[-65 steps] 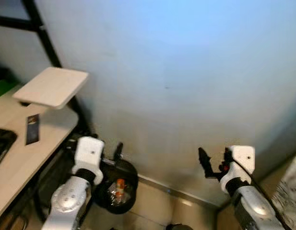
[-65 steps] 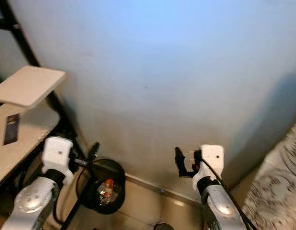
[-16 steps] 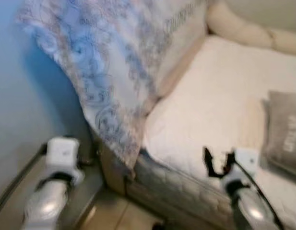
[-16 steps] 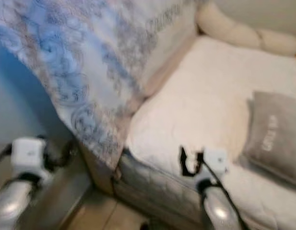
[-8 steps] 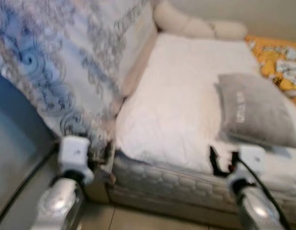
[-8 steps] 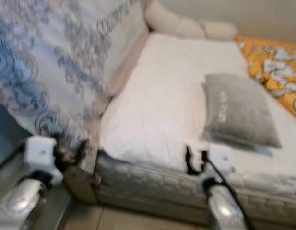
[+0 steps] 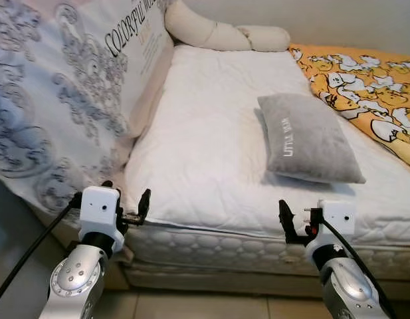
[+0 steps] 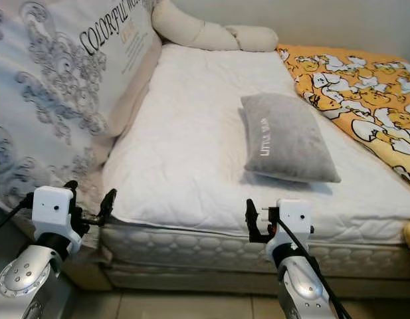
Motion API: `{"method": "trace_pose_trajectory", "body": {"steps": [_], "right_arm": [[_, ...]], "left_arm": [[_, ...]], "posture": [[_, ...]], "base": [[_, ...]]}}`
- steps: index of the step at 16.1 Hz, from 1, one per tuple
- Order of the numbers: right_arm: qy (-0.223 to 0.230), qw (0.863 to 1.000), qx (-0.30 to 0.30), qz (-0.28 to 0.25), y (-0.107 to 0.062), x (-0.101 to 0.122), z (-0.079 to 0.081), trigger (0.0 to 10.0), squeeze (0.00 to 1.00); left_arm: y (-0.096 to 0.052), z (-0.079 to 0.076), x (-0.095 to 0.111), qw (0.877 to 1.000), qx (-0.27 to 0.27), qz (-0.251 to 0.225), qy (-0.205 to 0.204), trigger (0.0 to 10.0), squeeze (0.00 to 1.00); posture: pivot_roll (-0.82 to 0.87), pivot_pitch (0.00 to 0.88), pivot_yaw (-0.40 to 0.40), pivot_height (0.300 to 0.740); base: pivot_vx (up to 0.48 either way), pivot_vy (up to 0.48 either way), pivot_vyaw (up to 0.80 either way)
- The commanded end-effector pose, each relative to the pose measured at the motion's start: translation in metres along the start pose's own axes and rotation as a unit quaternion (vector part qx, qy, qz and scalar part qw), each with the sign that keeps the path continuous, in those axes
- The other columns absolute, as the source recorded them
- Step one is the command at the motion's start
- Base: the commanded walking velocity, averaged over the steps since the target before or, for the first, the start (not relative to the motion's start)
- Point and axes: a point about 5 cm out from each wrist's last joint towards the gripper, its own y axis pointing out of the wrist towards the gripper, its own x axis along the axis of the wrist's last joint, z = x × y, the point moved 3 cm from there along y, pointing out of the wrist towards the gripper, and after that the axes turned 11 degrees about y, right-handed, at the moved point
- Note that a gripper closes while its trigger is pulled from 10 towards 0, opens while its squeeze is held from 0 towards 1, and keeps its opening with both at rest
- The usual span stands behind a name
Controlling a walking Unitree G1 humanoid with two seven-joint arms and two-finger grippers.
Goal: Clean up the room
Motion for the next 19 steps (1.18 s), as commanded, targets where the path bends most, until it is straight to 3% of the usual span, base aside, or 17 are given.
{"method": "trace_pose_trajectory", "body": {"steps": [1, 12, 16, 19], "right_arm": [[-0.006, 1.0, 0.0, -0.007, 0.0025, 0.0034, -0.0012, 10.0, 0.0], [-0.002, 1.0, -0.014, -0.013, 0.0048, 0.0066, -0.0096, 10.0, 0.0], [-0.002, 1.0, -0.009, -0.016, 0.0063, 0.0077, -0.0082, 10.0, 0.0], [-0.011, 1.0, -0.007, -0.016, 0.0094, 0.007, -0.0063, 10.0, 0.0]], "left_arm": [[0.002, -0.0016, -0.0036, 1.0, 0.0, 0.011, -0.007, 10.0, 0.0], [0.0044, 0.0019, -0.0065, 1.0, 0.011, 0.015, -0.015, 10.0, 0.0], [0.0055, 0.0021, -0.0044, 1.0, 0.011, 0.013, -0.023, 10.0, 0.0], [0.0066, -0.0015, -0.0036, 1.0, -0.014, 0.005, 0.001, 10.0, 0.0]], "posture": [[0.03, 0.0, -0.027, 0.74], [0.01, 0.0, -0.024, 0.74], [0.01, 0.0, -0.016, 0.74], [0.02, 0.0, -0.018, 0.74]], "base": [[0.0, -0.428, 0.0], [0.0, -0.416, 0.0], [0.0, -0.067, 0.0], [0.0, 0.0, 0.0]]}}
